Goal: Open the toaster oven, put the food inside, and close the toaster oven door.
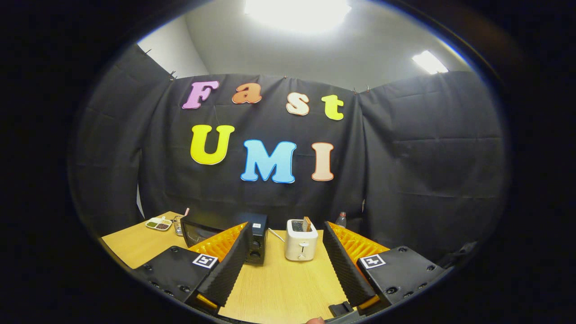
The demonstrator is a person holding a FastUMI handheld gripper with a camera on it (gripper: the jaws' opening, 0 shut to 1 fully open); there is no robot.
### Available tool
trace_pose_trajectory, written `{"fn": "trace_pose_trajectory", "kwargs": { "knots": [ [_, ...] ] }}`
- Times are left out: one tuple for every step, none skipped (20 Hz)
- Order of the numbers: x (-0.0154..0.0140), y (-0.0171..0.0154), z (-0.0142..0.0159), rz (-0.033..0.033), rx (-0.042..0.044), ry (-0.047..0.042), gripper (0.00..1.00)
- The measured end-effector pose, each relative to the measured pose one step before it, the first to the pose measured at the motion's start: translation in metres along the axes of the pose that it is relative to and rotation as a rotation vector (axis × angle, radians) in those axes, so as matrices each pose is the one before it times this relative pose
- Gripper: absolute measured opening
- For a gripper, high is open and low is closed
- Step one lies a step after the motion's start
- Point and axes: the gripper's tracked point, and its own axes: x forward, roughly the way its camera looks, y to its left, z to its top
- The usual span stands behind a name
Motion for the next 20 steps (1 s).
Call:
{"fn": "trace_pose_trajectory", "kwargs": {
  "knots": [
    [-0.00066,-0.0042,-0.00064,-0.00082,0.00901,0.00212,0.99],
    [0.00062,-0.00401,-0.00139,-0.0002,0.00407,0.00091,0.99],
    [0.00091,-0.00353,-0.00195,-0.001,0.00348,0.00084,0.98],
    [0.00149,-0.00133,-0.0006,0.00612,0.00275,-0.00248,0.98],
    [0.00026,-0.00043,-0.0012,0.00403,-0.00023,0.00566,0.99],
    [0.0004,0.00015,-0.00279,0.00804,-0.00024,0.00602,0.99],
    [0.00004,-0.00038,-0.00084,0.00317,-0.00079,0.00152,0.99],
    [-0.00018,-0.00293,0.00178,-0.00017,-0.00145,-0.00064,0.99],
    [-0.00056,-0.00035,0.00142,0.00087,-0.00055,-0.00416,0.98],
    [0.00127,-0.00007,0.00125,-0.00139,0.00175,-0.00273,0.99],
    [0.00056,0.00026,0.00137,0.0025,0.00374,-0.00312,0.99],
    [0.0003,0.00043,0.00146,-0.00018,0.00354,-0.00565,0.99],
    [-0.00001,-0.00071,0.00208,-0.00186,0.0,-0.00653,0.99],
    [-0.00058,-0.00015,0.00084,-0.00164,-0.0035,-0.00426,0.99],
    [-0.00042,0.00033,0.00127,-0.00034,-0.00308,-0.00228,0.99],
    [0.00077,0.00126,-0.00059,0.00107,-0.00114,-0.00034,0.99],
    [0.00044,0.00168,-0.001,0.00187,-0.00036,0.00468,0.99],
    [-0.00008,0.00075,-0.00186,-0.00035,0.00216,0.00404,0.98],
    [-0.00107,0.00036,0.00051,0.00033,0.00448,0.00202,0.99],
    [-0.00083,0.00058,0.00041,-0.00072,0.0057,-0.00135,0.98]
  ]
}}
